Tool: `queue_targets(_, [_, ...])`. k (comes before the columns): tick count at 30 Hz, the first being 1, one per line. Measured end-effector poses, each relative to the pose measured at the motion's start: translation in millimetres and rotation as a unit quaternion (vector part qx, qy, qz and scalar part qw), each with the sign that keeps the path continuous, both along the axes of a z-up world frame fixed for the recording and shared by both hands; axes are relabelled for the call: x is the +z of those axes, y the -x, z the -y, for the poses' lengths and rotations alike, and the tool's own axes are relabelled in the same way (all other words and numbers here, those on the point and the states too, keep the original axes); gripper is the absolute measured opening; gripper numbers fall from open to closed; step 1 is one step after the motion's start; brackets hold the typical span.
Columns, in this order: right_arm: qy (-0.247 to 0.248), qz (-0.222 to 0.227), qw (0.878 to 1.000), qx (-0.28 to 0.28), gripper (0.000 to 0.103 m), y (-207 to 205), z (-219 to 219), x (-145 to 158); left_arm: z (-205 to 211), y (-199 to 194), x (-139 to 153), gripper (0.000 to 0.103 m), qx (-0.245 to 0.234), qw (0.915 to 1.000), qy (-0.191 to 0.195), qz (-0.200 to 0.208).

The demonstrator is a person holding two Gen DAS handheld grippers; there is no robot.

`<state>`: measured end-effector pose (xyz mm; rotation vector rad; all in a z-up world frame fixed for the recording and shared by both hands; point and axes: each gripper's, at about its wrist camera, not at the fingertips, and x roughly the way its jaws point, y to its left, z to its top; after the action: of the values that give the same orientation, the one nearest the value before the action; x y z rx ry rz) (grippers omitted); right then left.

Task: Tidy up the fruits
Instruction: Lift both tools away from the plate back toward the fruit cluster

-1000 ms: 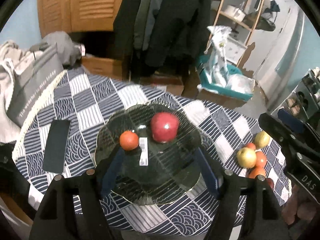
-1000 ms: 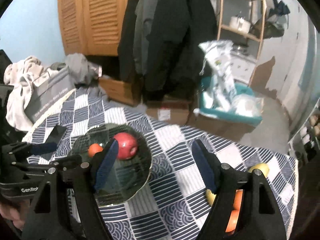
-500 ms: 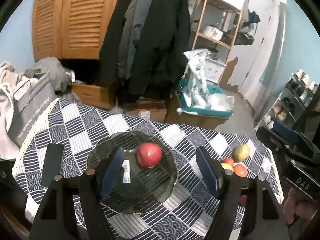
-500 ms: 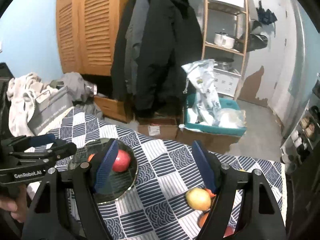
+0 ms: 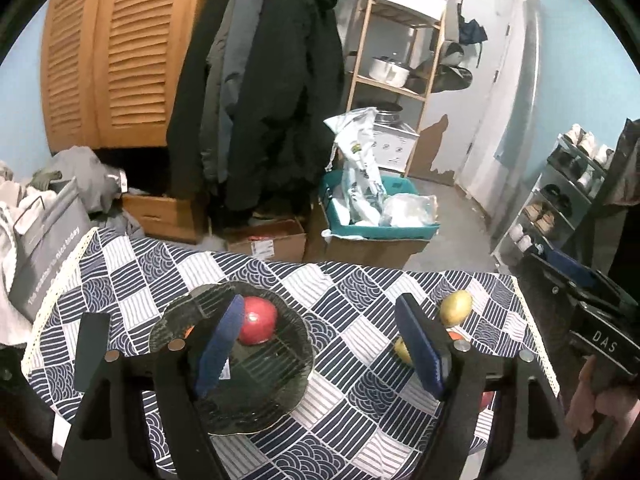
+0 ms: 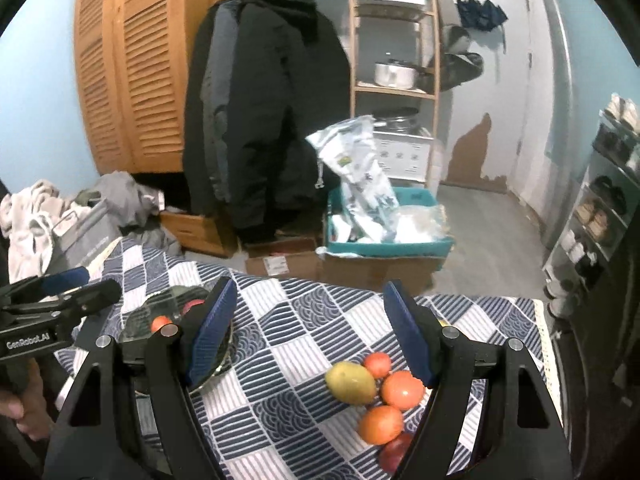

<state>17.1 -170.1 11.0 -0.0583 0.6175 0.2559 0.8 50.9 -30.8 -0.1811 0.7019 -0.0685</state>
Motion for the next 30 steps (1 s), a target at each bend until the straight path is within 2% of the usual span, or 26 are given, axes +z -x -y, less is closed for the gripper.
queue_targets(9, [-0.002,0.003,1.0,-0.029,0.076,4.9,33.1,3.5,26.6,-1.7,6.5,0.08,-0.021,0.9997,-0.009,0.005])
queue_targets(19, [0.006,-0.012,0.998,-0.058,0.076,4.7,61.5,-5.7,55.0,-7.3,2.1,0.083,-0.049,0.9987,-0.012,-0.002])
queue_targets(20, [0.007,-0.014,0.998,-0.06,0.076,4.7,64.3,-6.6,58.1,-8.2,0.2,0.086,-0.05,0.9986,-0.012,-0.005])
queue_targets(26, [0.016,-0.035,0.996,-0.077,0.076,9.8,84.5,-23.2,78.7,-10.9,-12.9,0.086,-0.071,0.9971,-0.011,-0.025])
queue_targets(30, [0.02,-0.054,0.994,-0.09,0.076,15.1,95.0,-34.0,88.6,-11.0,-18.1,0.086,-0.081,0.9957,0.006,-0.045])
